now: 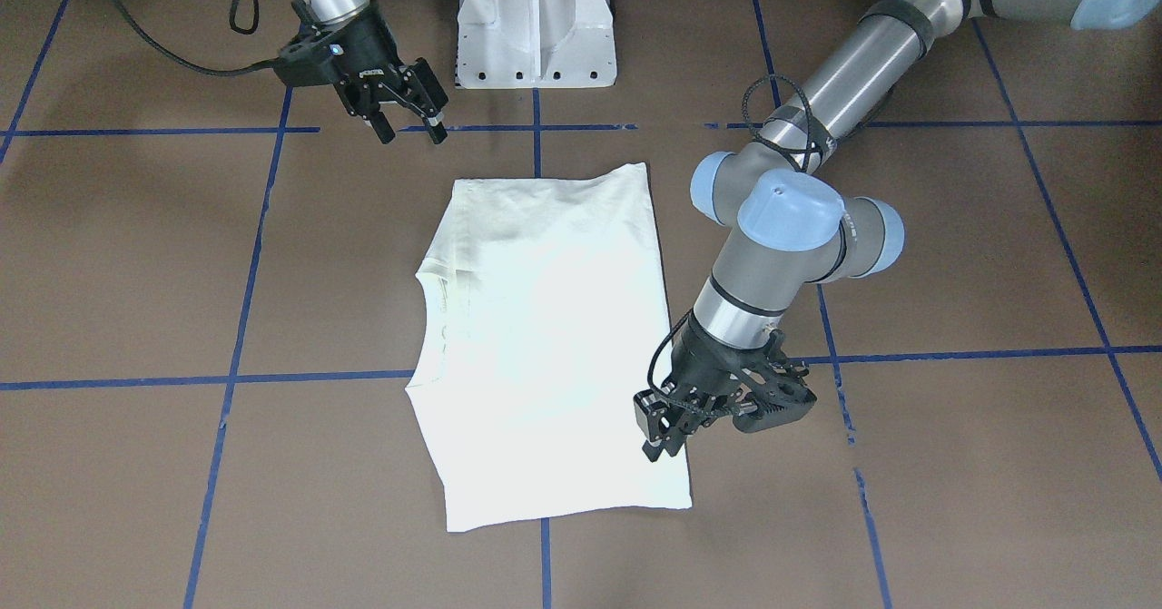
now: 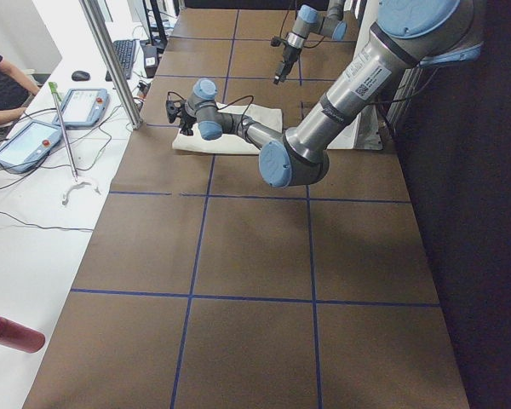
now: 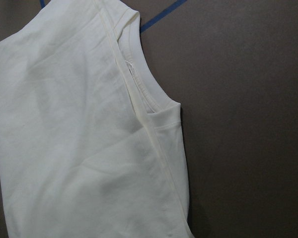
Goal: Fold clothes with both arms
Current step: 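Hold the folded shirt's corners with both grippers, adjusting its position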
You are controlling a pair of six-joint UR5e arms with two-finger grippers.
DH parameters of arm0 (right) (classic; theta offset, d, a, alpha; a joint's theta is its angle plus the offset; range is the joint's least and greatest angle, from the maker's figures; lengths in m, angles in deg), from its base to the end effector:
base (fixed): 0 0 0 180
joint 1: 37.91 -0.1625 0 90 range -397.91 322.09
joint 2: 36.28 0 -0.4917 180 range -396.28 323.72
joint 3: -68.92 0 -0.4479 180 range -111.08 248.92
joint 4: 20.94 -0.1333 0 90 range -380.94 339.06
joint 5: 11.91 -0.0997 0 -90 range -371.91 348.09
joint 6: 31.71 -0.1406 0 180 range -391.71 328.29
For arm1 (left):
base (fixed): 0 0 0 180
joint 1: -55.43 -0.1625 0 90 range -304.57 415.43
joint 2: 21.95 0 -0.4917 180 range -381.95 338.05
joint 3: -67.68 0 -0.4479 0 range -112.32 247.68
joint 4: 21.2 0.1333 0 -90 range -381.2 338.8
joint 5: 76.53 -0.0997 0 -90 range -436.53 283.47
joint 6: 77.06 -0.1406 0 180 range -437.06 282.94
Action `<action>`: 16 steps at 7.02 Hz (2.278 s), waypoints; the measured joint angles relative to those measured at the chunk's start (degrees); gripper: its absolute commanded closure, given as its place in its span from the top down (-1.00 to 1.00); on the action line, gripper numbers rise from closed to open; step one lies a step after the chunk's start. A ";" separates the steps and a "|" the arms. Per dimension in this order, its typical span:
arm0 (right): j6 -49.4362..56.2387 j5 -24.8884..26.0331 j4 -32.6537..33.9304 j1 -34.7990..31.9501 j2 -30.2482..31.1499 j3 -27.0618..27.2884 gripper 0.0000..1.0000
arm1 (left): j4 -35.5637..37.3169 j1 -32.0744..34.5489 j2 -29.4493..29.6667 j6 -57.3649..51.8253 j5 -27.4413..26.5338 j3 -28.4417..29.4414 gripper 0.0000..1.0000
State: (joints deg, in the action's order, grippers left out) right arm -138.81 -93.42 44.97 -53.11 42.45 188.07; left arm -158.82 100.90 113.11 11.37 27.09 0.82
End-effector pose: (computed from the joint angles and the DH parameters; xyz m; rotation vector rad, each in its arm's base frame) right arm -0.5439 -0.3074 0.3242 0.1154 -1.1441 0.5848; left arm 0.5783 -0.7307 0.2970 0.2951 1.2052 -0.5230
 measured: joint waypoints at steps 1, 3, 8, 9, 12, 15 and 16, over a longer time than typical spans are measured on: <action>-2.28 0.04 0.09 0.17 -2.85 -3.66 0.44 | 0.51 -0.53 -5.06 0.98 2.68 -7.56 -0.27; -4.63 0.11 0.18 0.44 -6.78 -9.74 0.38 | 0.80 -1.13 -10.37 1.52 4.43 -14.80 -0.25; -4.39 -0.54 0.39 0.52 -7.63 -13.96 0.28 | 0.86 -1.43 -11.16 1.64 4.66 -15.80 -0.23; -4.35 -0.62 0.86 0.61 -7.66 -14.03 0.11 | 0.86 -1.43 -11.17 1.65 4.66 -15.80 -0.23; -4.34 -0.66 2.05 0.91 -7.76 -14.06 -0.07 | 0.75 -1.51 -11.21 1.62 4.66 -15.77 -0.23; -4.37 -0.57 2.12 1.09 -8.31 -14.12 -0.07 | 0.71 -1.52 -11.36 1.59 4.66 -15.72 -0.23; -4.36 -0.53 2.12 1.08 -8.43 -14.15 -0.07 | 0.67 -1.52 -11.50 1.58 4.66 -15.72 -0.23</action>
State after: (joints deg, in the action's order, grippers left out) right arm -143.17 -93.95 47.09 -52.03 34.02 173.92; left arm -158.14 99.38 101.60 12.95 31.75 -14.90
